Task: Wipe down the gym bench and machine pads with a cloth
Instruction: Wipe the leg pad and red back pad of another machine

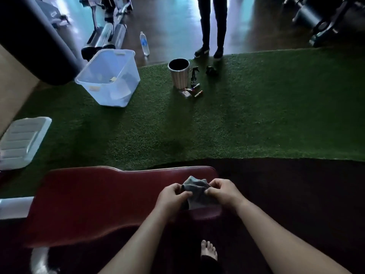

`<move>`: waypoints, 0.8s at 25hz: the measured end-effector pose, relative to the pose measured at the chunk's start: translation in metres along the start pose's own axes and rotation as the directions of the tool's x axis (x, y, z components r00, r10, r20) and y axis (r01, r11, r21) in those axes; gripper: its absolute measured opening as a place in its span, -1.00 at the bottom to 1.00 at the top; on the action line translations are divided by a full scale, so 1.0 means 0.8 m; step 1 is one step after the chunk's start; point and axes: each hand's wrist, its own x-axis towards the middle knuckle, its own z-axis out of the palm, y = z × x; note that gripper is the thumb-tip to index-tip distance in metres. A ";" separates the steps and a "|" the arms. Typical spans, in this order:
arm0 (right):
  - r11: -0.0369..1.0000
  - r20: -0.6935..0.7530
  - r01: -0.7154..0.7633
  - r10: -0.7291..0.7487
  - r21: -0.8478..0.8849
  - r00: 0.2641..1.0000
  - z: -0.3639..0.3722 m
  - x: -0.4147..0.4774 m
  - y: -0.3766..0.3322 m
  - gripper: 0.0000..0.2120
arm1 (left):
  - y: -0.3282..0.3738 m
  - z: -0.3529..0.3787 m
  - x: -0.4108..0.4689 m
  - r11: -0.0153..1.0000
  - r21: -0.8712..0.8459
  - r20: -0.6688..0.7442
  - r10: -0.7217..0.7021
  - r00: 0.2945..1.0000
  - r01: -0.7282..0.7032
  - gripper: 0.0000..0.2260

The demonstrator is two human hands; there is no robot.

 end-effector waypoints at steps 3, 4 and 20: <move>0.993 -0.017 0.011 -0.013 -0.120 1.000 0.003 0.069 0.019 -0.97 | -0.005 0.008 0.063 0.989 0.147 -0.020 0.015 1.000 -0.012 -0.98; 0.984 -0.022 0.025 -0.030 -0.178 0.999 0.006 0.090 0.027 -0.95 | -0.009 0.012 0.084 0.981 0.192 -0.025 0.034 0.999 -0.029 -0.96; 0.649 0.053 0.363 -0.444 -0.668 0.894 0.118 0.214 0.242 -0.76 | -0.229 0.082 0.266 0.449 0.570 0.319 0.651 0.689 -0.688 -0.68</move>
